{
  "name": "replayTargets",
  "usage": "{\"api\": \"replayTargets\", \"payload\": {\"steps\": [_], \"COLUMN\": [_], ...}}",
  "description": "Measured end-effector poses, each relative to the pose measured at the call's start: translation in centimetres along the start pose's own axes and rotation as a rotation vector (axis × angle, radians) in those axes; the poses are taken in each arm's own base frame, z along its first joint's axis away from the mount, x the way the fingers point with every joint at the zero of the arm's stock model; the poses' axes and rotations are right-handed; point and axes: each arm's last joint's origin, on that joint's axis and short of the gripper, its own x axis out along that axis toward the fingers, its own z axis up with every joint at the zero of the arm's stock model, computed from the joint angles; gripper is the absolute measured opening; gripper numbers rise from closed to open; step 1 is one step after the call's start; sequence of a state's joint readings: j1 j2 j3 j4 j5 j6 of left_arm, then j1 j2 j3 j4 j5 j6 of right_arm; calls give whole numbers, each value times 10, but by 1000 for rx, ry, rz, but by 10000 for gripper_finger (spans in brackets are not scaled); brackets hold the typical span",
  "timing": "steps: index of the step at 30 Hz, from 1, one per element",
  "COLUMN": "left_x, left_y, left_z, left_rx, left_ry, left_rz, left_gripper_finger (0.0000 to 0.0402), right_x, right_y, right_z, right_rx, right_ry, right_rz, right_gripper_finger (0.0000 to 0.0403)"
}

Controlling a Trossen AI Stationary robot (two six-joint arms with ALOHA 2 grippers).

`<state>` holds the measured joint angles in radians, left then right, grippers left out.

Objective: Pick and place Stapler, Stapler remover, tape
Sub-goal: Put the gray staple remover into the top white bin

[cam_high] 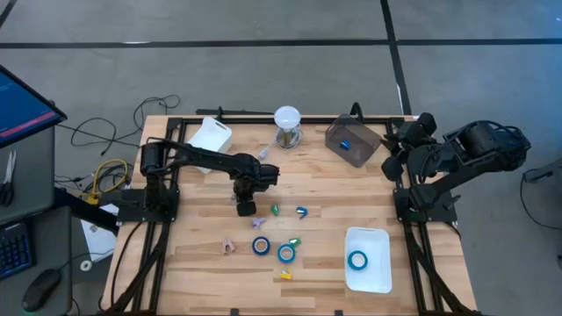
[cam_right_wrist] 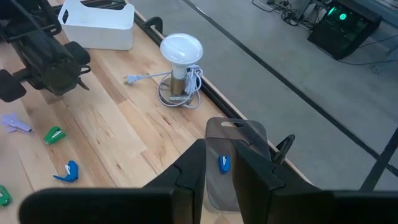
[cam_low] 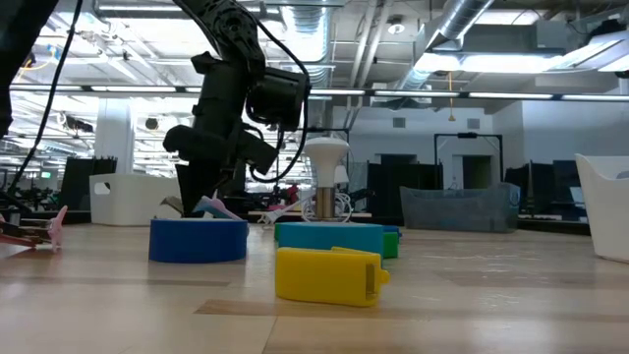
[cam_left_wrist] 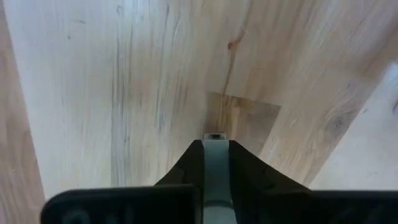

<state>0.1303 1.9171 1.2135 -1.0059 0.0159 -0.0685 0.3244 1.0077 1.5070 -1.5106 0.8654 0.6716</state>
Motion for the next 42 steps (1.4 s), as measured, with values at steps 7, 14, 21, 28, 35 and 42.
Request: {"api": "replayTargets", "payload": {"steps": [7,14,21,28,35,42], "left_x": [-18,-66,-125,-162,-171,-157], "left_y": [0,7,33,75,120,157], "left_z": [-4,-19,-59,-104,-133,-135], "left_rx": [0,-16,-149,-370,-540,-623], "left_ry": [-5,-177,-402,-543,-537,-465], "left_rz": [8,121,289,427,478,401], "left_gripper_finger": [26,26,26,26,26,26], "right_x": [0,0,0,0,0,0], "right_y": [0,0,0,0,0,0], "right_z": [0,0,0,0,0,0], "right_rx": [0,0,0,4,6,6], "right_ry": [0,-2,-3,-4,-5,-5], "right_rz": [0,-3,-3,-2,-2,-2], "right_gripper_finger": [65,65,65,65,65,65]}}
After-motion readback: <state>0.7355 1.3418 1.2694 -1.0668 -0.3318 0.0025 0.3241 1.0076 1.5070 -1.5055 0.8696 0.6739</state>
